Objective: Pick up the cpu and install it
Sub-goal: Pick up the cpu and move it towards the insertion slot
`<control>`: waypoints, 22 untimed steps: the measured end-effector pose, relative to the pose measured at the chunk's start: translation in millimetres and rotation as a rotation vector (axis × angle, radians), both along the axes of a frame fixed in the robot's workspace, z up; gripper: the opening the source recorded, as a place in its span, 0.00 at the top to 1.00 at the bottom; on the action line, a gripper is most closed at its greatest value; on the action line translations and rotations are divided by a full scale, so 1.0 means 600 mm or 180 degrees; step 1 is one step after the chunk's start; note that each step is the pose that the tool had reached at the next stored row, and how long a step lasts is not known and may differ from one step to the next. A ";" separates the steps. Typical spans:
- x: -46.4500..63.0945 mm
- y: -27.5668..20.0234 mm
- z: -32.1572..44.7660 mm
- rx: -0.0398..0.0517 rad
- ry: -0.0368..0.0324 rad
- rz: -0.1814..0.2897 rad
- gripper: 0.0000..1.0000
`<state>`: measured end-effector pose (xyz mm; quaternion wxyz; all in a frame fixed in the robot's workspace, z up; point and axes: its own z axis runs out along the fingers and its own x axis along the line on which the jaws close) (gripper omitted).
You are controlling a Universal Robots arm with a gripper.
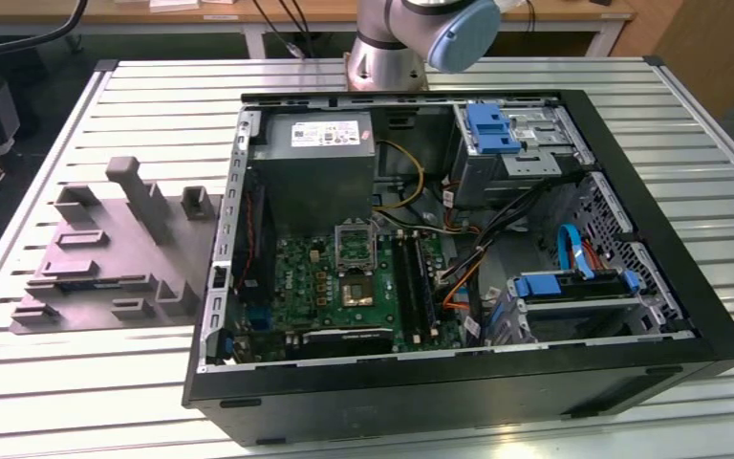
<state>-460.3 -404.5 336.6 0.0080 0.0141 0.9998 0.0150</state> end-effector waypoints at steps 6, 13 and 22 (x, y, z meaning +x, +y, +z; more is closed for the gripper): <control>0.000 0.0000 0.013 0.0000 0.0000 0.0000 0.53; 0.000 0.0000 0.028 0.0000 0.0000 0.0000 0.53; 0.000 0.0000 0.048 0.0000 0.0000 0.0000 0.53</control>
